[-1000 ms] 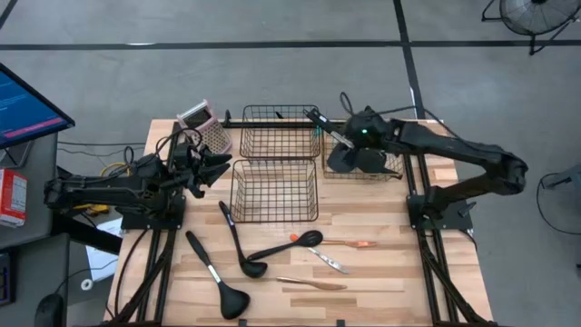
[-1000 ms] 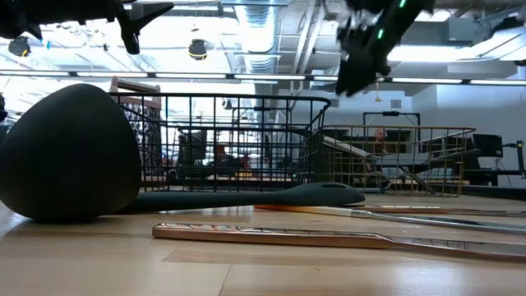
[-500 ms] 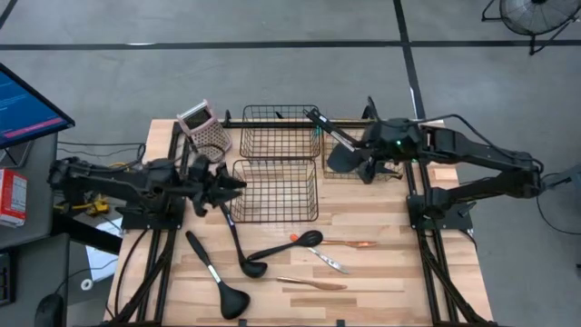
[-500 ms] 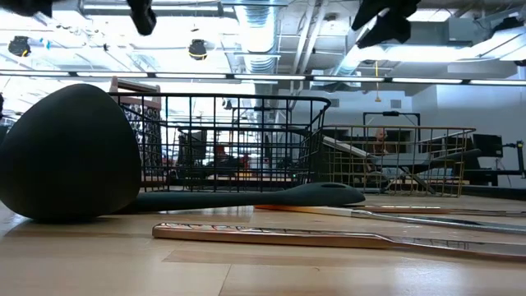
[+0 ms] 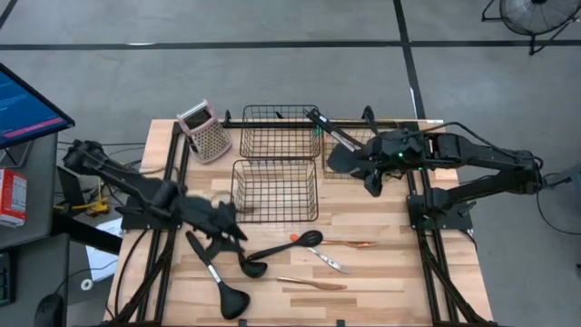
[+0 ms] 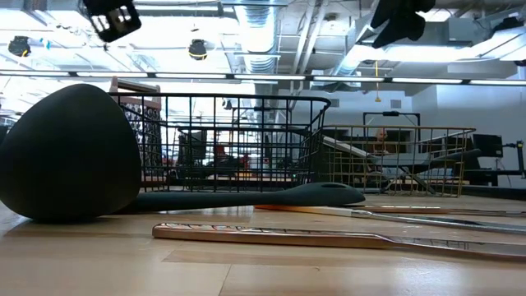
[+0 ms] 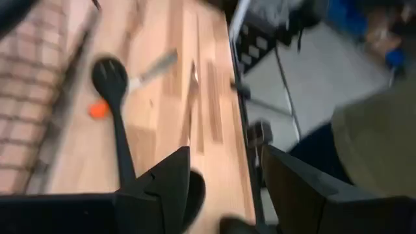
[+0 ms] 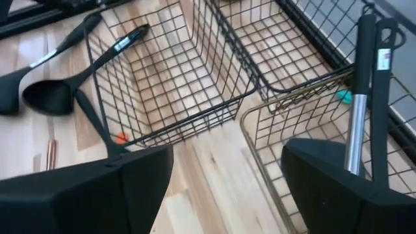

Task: Pick & Place Kitchen Items
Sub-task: Put the serving spoon into the top left wire basket

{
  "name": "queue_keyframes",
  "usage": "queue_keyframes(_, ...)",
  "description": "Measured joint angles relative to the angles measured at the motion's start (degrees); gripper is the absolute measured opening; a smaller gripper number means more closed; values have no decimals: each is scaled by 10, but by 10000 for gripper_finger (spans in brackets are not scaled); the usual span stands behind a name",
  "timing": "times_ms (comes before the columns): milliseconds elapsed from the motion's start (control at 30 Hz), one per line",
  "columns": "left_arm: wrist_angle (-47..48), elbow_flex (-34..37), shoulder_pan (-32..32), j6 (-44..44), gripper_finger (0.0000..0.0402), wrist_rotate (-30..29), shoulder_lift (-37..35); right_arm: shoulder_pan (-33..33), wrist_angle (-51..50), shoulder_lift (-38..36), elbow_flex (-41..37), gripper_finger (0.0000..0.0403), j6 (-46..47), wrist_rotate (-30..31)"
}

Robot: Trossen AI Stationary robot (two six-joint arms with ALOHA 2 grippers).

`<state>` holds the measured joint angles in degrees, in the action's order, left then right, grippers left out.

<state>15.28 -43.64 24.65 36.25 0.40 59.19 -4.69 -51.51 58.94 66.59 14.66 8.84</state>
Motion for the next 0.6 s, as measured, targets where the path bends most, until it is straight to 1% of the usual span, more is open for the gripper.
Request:
queue_keyframes(133,0,0,42,0,175,0,56,15,-7,3,0,286,0,0)
queue_keyframes(233,-1,0,59,-3,175,0,100,26,-8,3,0,286,0,0)
queue_keyframes(433,-23,0,65,-15,175,-3,169,48,-22,3,0,286,0,0)
queue_keyframes(600,-84,0,65,-30,176,-4,214,64,-50,3,0,286,4,0)
